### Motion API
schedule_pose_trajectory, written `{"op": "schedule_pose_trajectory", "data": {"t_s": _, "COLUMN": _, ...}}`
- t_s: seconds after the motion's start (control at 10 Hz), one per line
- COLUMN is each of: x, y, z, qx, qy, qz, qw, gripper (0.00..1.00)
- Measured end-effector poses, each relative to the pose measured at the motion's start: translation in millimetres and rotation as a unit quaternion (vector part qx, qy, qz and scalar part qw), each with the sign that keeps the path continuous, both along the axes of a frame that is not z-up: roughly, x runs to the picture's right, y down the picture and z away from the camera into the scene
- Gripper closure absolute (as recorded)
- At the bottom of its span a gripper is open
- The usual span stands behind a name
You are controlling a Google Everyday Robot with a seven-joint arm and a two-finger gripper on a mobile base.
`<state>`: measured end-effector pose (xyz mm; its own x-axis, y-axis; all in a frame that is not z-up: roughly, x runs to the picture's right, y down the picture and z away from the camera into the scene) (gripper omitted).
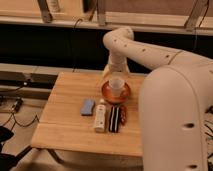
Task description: Move the arm in a circular motion
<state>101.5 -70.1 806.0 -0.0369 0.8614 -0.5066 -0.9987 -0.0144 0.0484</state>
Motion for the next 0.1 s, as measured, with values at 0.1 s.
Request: {"op": "schedule_pose_trajectory", "data": {"t_s": 0.1, "x": 29.8, "y": -8.6, "z": -1.5, "qx": 0.014, "qy": 0.028, "qz": 0.025, "qw": 0.9992, "gripper": 0.20}}
